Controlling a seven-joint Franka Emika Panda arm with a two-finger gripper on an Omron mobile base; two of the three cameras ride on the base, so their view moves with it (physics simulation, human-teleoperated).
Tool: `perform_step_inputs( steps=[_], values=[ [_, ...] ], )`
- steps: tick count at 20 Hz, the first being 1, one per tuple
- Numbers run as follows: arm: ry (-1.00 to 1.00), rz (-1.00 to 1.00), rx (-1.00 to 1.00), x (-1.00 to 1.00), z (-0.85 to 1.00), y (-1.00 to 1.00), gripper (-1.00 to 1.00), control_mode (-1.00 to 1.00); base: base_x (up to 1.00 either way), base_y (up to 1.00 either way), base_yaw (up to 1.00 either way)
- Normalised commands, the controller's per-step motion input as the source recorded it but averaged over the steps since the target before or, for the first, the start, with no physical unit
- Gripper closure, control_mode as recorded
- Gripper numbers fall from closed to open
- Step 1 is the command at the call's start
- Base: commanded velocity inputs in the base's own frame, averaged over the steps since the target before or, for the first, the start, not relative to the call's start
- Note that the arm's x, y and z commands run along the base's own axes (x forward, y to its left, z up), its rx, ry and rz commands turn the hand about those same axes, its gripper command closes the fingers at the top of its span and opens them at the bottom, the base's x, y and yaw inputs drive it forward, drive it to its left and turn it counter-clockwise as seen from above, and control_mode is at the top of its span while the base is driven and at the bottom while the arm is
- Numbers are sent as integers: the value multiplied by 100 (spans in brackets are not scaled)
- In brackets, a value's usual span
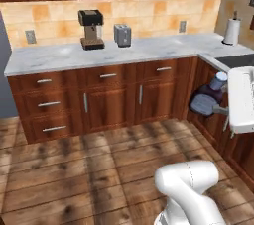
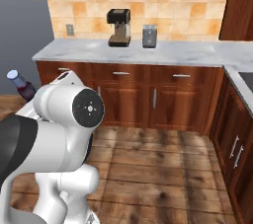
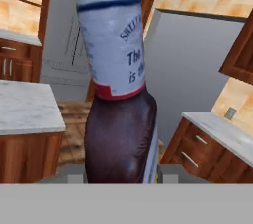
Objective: Take 2 condiments from the cabinet and move them on the counter near the stove.Make sure the condiments are lined up with each other, next to each other.
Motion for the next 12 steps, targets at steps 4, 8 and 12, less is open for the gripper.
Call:
perform_step_inputs(
  steps=[4,8,12],
  values=[
    [0,0,0,0,0,0,100,100,-42,0,54],
    [0,0,0,0,0,0,100,100,-40,0,54],
    [0,0,0,0,0,0,100,100,-41,0,54]
  ],
)
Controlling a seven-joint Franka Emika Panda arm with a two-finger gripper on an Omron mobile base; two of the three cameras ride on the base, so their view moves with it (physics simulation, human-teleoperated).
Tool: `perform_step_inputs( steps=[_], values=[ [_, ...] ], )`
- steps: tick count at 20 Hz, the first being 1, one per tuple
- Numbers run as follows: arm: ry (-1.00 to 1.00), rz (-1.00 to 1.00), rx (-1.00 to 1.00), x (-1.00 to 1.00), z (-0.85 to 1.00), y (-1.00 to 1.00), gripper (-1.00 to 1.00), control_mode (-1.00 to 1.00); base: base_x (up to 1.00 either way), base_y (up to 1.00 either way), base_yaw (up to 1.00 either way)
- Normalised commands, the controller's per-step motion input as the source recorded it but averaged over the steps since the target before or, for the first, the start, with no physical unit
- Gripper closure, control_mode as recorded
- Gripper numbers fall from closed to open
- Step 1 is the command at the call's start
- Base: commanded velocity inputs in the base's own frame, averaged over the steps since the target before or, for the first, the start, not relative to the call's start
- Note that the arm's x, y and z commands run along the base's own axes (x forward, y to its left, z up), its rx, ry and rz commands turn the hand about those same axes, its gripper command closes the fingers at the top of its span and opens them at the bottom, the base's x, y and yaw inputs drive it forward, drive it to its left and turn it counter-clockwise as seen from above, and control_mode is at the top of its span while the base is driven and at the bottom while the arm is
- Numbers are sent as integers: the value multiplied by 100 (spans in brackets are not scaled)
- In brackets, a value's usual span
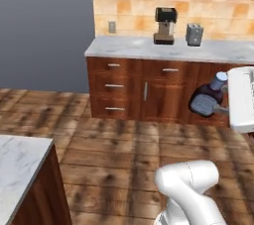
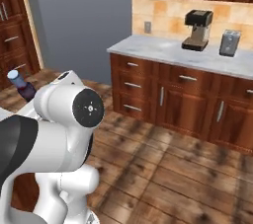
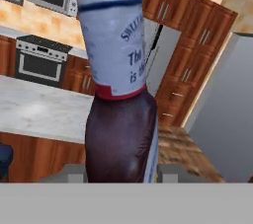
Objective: Take 2 condiments from the cabinet and move them on the counter near the stove.Make sure the condiments are lined up with each other, next to each other.
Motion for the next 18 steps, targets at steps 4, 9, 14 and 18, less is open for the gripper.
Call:
perform_step_inputs(
  steps=[4,9,14,18],
  values=[
    [0,0,0,0,0,0,100,100,-44,0,53],
    [0,0,0,0,0,0,100,100,-41,0,51],
    [0,0,0,0,0,0,100,100,-31,0,49],
    [0,0,0,0,0,0,100,100,0,-6,42]
  ],
)
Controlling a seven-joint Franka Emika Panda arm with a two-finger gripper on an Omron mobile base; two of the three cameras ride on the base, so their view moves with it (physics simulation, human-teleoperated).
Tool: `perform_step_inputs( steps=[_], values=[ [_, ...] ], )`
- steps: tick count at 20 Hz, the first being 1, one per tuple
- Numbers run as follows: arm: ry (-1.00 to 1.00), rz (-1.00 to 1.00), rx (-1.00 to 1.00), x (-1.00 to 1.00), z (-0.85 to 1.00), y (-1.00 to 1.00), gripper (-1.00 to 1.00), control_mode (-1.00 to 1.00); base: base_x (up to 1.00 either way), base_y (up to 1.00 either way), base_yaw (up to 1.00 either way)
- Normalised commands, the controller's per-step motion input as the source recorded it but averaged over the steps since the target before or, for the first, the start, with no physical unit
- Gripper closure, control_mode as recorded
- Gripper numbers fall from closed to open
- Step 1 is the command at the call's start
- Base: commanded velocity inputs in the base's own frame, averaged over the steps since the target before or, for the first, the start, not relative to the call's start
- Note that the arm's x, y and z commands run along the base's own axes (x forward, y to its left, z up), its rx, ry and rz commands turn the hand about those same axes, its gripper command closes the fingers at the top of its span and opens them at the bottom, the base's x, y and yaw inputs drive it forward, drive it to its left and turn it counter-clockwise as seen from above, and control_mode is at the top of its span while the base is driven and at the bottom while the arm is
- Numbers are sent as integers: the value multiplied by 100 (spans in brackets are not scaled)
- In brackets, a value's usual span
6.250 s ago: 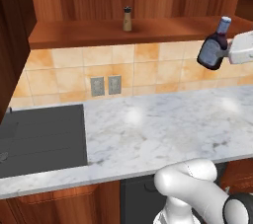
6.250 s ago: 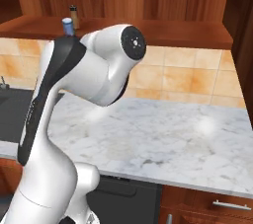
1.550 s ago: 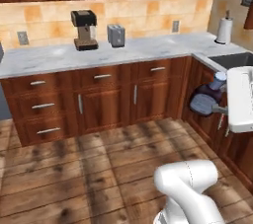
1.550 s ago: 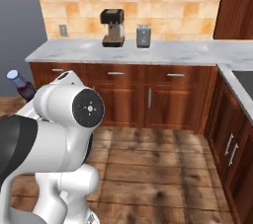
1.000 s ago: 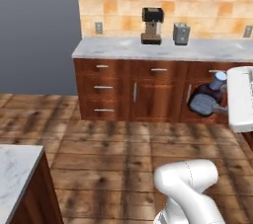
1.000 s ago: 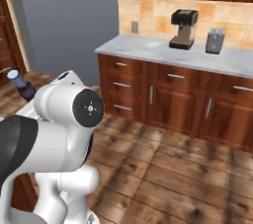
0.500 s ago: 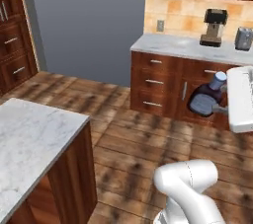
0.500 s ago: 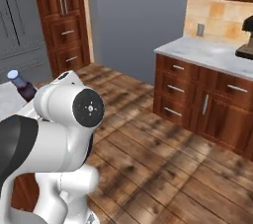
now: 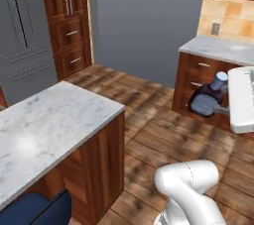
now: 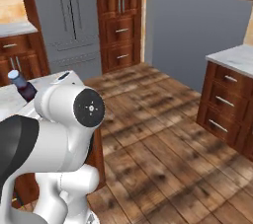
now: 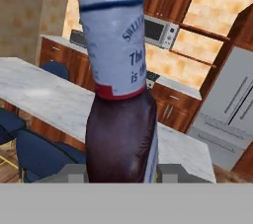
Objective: Take 2 condiments from the cabinet and move them on the counter near the stove.Make sure the condiments are lined up with each other, next to each other.
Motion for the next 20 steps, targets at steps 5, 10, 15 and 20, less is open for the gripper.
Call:
perform_step_inputs(
  steps=[5,10,15,20],
  values=[
    [0,0,0,0,0,0,100,100,1,-18,37],
    [0,0,0,0,0,0,100,100,43,-60,18],
    [0,0,0,0,0,0,100,100,69,-100,10],
    [0,0,0,0,0,0,100,100,81,-89,17]
  ],
)
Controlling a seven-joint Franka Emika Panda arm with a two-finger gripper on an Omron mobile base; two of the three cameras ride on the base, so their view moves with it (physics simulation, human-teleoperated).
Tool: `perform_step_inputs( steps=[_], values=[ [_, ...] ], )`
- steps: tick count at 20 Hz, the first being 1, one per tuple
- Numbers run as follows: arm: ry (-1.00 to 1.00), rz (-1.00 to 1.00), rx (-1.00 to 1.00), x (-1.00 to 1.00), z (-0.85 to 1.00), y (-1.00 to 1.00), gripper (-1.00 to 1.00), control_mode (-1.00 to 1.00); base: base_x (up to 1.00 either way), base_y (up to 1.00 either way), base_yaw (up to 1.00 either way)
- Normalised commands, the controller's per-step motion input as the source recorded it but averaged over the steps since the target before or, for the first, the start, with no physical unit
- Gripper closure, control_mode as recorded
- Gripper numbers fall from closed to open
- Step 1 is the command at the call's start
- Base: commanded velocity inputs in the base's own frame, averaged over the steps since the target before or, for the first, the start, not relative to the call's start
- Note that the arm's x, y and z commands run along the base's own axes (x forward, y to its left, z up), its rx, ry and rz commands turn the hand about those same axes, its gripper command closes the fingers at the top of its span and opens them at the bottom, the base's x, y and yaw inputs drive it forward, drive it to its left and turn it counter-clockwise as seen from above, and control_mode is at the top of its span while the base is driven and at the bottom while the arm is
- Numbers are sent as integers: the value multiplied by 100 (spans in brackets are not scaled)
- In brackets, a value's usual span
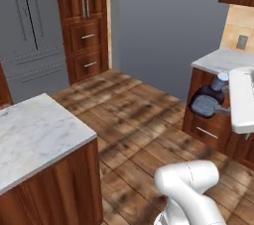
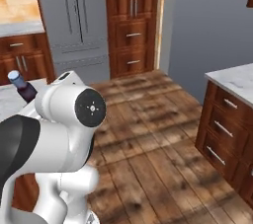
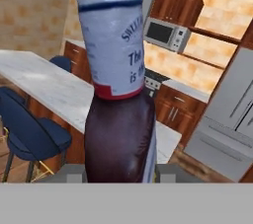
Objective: Take 2 condiments from the cabinet and move them on the counter near the stove.Make sure the condiments are lined up with each other, next to each other.
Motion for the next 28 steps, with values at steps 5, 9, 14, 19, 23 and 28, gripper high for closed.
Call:
perform_step_inputs(
  steps=[5,9,14,19,23,28],
  values=[
    [0,0,0,0,0,0,100,100,91,-78,22],
    [0,0,0,0,0,0,100,100,96,-43,25],
    [0,0,0,0,0,0,100,100,100,-20,28],
    [0,0,0,0,0,0,100,100,100,0,29],
    [0,0,0,0,0,0,100,100,100,0,26],
    [0,0,0,0,0,0,100,100,100,0,24]
  ],
)
